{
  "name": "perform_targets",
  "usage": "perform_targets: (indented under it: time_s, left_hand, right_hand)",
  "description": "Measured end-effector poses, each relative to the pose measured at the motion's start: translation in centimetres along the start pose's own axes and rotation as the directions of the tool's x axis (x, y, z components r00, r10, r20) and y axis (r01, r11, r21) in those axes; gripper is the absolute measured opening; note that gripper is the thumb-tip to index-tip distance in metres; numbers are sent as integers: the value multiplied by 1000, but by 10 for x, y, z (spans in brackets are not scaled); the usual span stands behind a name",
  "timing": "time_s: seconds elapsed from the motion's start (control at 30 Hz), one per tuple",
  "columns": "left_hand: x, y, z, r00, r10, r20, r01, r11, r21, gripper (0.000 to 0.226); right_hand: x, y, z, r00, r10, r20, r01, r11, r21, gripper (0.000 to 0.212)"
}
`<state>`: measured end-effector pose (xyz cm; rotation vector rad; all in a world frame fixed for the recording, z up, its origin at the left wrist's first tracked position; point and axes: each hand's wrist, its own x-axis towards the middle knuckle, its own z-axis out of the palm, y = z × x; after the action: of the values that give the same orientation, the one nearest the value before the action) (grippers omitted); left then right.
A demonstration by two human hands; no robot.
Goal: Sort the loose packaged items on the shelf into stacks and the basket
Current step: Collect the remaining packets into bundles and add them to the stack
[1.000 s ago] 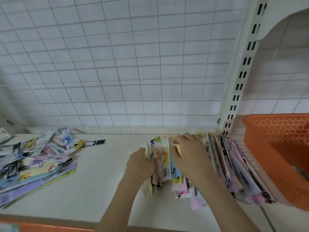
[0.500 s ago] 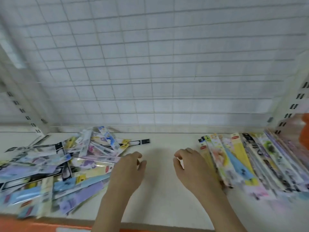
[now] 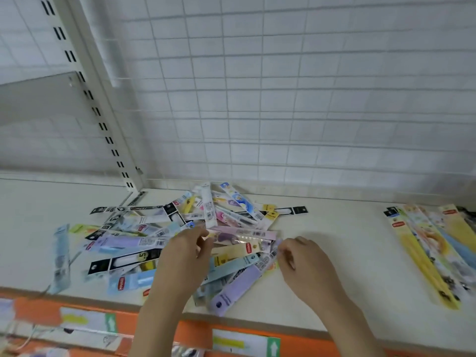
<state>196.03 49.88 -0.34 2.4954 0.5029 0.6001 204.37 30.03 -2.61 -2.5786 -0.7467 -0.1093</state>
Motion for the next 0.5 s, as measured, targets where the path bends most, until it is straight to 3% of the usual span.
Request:
perform_targets:
  time_s: [0.27,0.5]
  left_hand:
    - [-11,-10,-1,999,-33,-43,33,999,-4,15]
    - [-27,-7,2,996,-32,-79,32,999,-1,16]
  right_hand:
    - [-5,-1,-6,1000,-30,10,30,999,-39,18]
    - [-10,-5,6,964,-264,8,264,963,-51,27]
